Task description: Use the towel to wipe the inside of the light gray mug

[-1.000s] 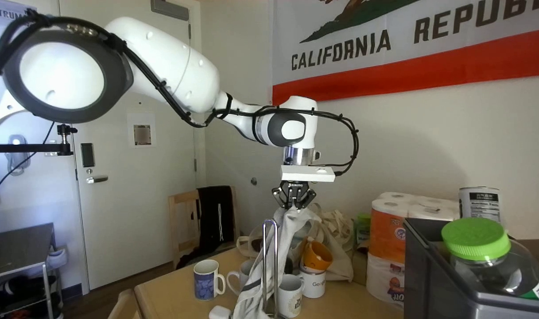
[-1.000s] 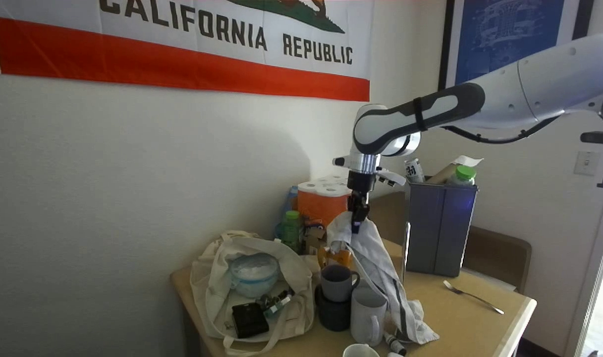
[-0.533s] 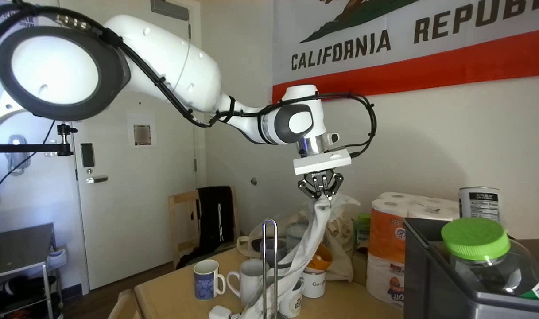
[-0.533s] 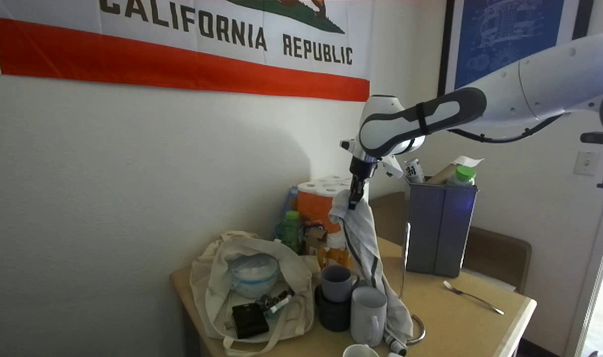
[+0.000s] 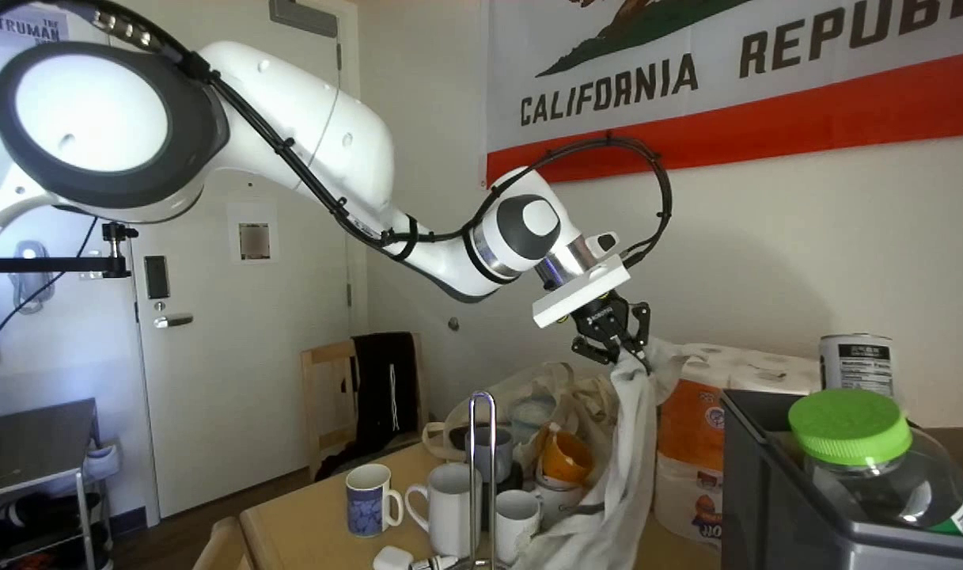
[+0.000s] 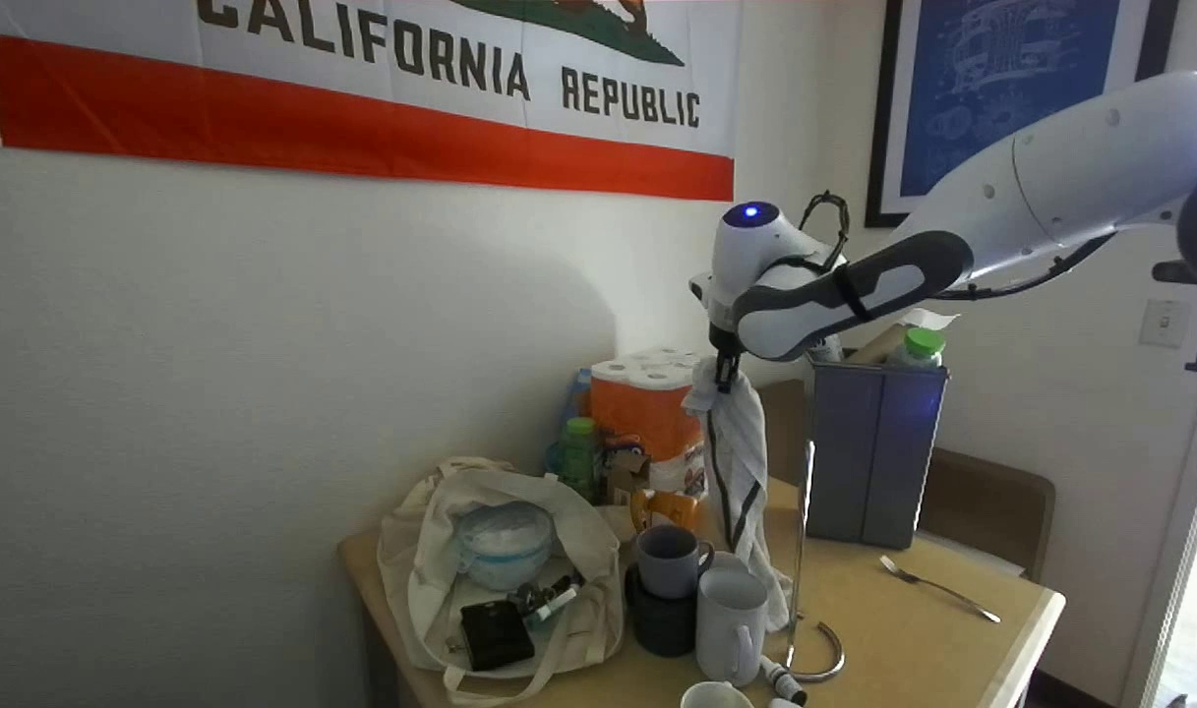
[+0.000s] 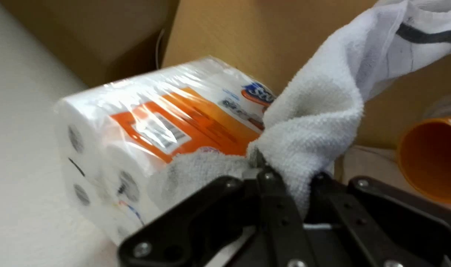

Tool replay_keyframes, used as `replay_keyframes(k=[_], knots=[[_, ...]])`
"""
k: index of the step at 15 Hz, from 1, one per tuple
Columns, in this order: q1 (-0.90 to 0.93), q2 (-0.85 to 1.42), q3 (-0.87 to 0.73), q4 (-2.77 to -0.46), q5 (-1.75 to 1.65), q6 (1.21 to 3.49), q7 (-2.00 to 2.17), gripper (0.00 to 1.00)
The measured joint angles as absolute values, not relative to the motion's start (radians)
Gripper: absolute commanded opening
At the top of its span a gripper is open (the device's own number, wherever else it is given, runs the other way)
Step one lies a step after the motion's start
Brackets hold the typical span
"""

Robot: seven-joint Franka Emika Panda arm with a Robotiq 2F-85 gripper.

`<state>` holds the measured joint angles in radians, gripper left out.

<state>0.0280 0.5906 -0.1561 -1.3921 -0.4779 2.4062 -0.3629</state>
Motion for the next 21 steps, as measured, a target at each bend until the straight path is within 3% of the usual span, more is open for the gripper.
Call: replay_keyframes(k=[5,6,7,9,15,21], knots=[[0.047,0.633,-0.217,-1.457,-0.606,2.401,-0.159,0.06],[0.044,0.646,-0.218,-1.467,-0.606,2.401,-0.146,0.37],[0.041,0.658,-0.218,-1.475,-0.606,2.401,-0.137,0.38],[0.040,0.681,-0.218,-1.484,-0.606,2.401,-0.126,0.51],[0.053,0.701,-0.216,-1.483,-0.610,2.395,-0.113,0.97],[0.086,0.691,-0.213,-1.443,-0.612,2.324,-0.114,1.00]])
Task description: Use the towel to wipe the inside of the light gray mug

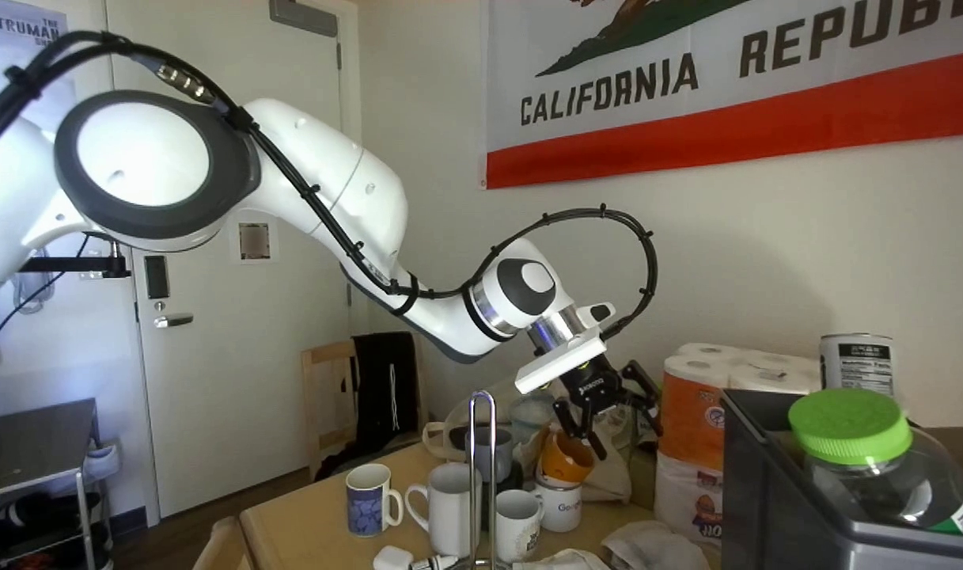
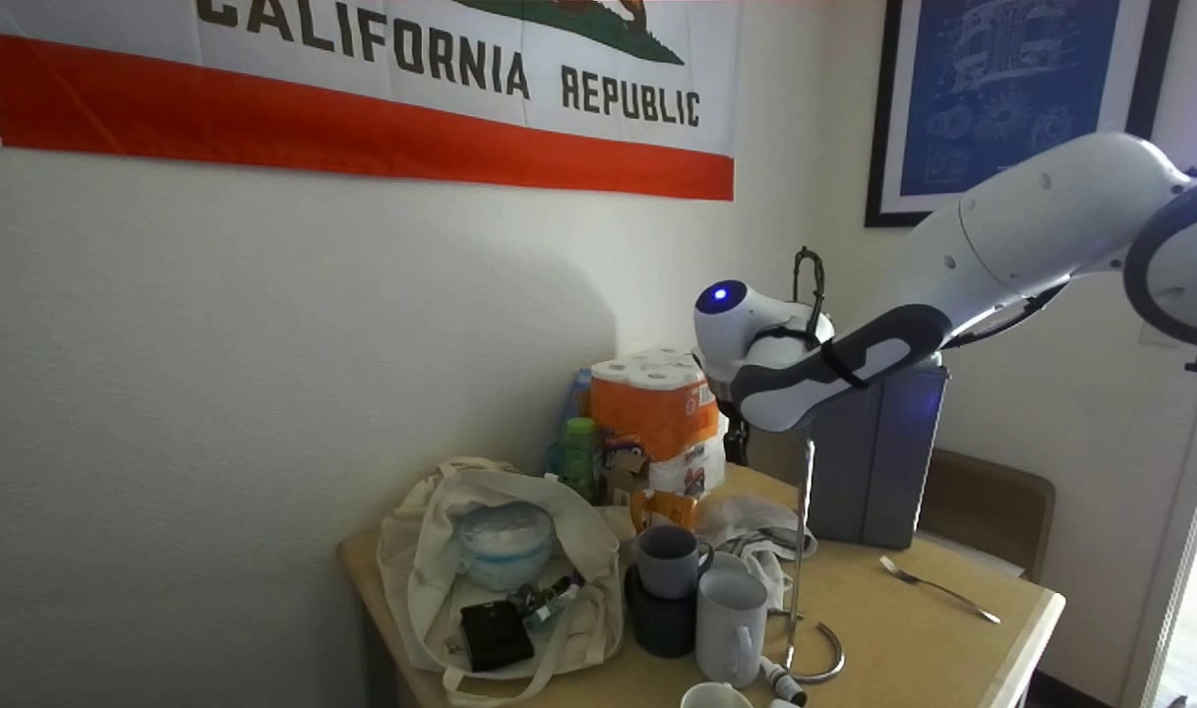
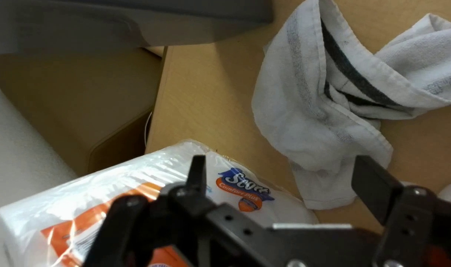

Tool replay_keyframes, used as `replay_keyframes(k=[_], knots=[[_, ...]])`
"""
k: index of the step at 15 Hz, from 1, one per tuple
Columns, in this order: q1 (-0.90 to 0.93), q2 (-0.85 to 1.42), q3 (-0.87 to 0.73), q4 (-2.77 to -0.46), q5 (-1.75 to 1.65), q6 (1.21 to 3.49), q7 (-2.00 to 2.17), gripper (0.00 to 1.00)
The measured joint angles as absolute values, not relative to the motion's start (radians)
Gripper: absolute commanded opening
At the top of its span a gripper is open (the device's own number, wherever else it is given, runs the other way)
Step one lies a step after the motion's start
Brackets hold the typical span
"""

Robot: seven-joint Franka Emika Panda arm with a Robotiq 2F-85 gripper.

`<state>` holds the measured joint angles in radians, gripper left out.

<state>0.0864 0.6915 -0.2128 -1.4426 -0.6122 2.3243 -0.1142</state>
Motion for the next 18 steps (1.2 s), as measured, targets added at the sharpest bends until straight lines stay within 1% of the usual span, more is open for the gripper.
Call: replay_keyframes(k=[5,12,15,18], knots=[[0.070,0.647,-0.146,-1.395,-0.557,2.259,-0.196,1.00],[-0.089,0.560,0.036,-1.375,-0.201,2.213,-0.553,1.00],[-0.129,0.539,0.070,-1.369,-0.107,2.125,-0.669,1.00],[-0.129,0.532,0.076,-1.368,-0.088,2.054,-0.729,1.00]])
